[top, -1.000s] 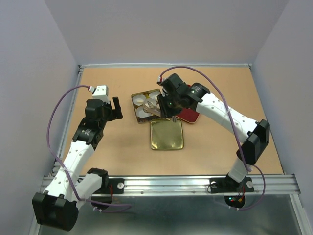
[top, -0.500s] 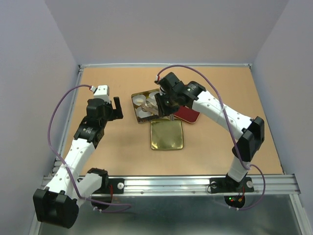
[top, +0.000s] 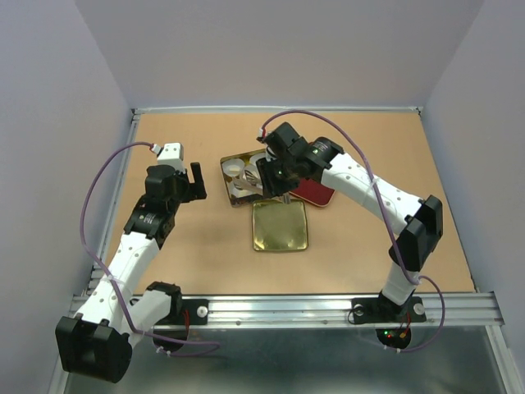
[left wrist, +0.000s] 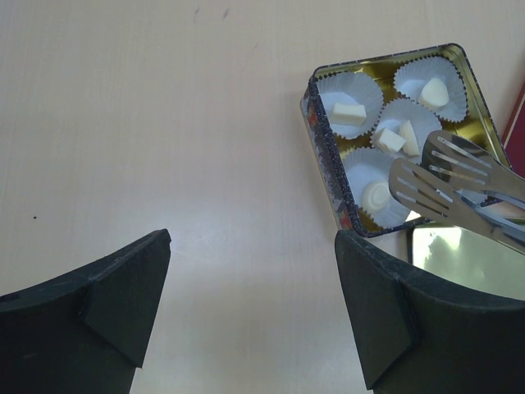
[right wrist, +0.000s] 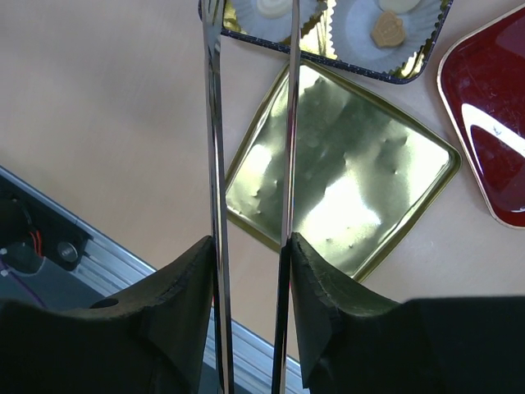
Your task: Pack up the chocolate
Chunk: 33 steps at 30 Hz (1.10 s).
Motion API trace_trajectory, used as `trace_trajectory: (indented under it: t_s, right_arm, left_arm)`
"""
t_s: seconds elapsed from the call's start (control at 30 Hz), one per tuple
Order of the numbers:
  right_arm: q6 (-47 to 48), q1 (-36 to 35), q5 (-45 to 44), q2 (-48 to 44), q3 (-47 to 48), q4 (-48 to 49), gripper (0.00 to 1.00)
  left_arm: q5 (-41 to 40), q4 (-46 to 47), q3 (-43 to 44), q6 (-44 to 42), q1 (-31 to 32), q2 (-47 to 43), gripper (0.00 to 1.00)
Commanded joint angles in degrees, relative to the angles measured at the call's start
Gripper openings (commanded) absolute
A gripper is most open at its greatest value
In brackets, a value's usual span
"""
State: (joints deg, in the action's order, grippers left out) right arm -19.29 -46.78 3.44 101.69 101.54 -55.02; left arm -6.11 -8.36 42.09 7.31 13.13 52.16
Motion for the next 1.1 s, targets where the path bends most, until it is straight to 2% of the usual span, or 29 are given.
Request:
trace_trajectory:
  t_s: [0.0, 0.1, 0.27, 0.4, 0.8, 1.07]
  right_arm:
    - [0.30, -0.68, 0.51, -0.97, 3.67, 2.12, 0.46]
    - [0.22, -0.68, 0.16, -1.23, 3.67, 2.20, 0.46]
    - [0.83, -0.33, -6.07, -2.63, 3.93, 1.94, 0.45]
    - [1.97, 2.31, -6.78, -4.04, 2.09, 1.85, 0.45]
    - [9.79, 23.64, -6.78, -10.46, -4.85, 1.85, 0.45]
    - [14.36, 31.84, -6.78, -10.11, -8.99, 2.03, 0.45]
  left_arm:
    - [-0.66, 2.12, 1.33, -0.72, 0.06, -1.36, 0.93]
    - [-0.66, 1.95, 1.33, -0.81, -0.03, -1.45, 0.93]
    - [-0.66, 1.68, 1.33, -0.90, -0.03, -1.89, 0.93]
    - [-0.66, 1.33, 1.42, -0.98, 0.06, -2.24, 0.93]
    - [-1.27, 0.19, 1.51, -1.25, 0.06, -3.20, 0.93]
    - [-1.45, -0.08, 1.42, -1.16, 0.06, -3.47, 0.93]
